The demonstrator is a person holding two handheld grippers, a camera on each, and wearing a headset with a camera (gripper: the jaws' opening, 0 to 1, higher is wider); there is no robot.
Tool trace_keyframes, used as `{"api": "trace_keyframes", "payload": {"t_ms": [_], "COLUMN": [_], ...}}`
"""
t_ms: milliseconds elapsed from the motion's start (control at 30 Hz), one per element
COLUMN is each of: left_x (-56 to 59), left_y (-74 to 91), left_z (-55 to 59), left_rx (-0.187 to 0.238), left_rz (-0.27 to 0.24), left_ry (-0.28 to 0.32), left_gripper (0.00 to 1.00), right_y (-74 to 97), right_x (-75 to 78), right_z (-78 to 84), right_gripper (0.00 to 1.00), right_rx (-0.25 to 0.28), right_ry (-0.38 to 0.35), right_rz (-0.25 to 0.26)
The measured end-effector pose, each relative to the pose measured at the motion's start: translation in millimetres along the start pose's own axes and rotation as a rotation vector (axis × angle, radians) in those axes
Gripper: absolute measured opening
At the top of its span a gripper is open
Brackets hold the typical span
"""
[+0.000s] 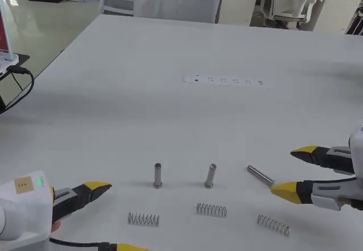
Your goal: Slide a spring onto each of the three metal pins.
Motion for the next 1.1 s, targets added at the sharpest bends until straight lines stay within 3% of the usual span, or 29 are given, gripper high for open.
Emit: {"api": "trace_keyframes", "payload": {"t_ms": [267, 633, 1100], "left_x": [0.8, 0.7, 1.8], "left_y": [-0.2, 0.5, -0.3], "left_z": [-0.2, 0.8, -0.5], "left_rx": [0.000, 0.002, 0.005], "left_rz": [-0.002, -0.007, -0.004], "left_ry": [0.000, 0.006, 0.004], "left_gripper": [0.84, 0.83, 0.82], "right_y": [-14.1, -29.2, -45.2], "right_x": [6.6, 10.4, 20.1], "right_z": [-8.8, -5.1, -4.3], "right_gripper": [0.51, 0.42, 0.27], "right_rx": [-0.025, -0.096, -0.184], "right_ry": [0.006, -0.022, -0.047], "right_rz": [-0.003, -0.016, 0.016]}}
Point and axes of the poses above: the centre of the closed fingertips' face, and the gripper's own axes: y roughly backward along the fingers, x roughly to its right, z roughly out of its underside, the point moved 8 cm from there along y, roughly backward along the fingers, and after that the axes turned 8 degrees about -z, right-handed, at the moved point
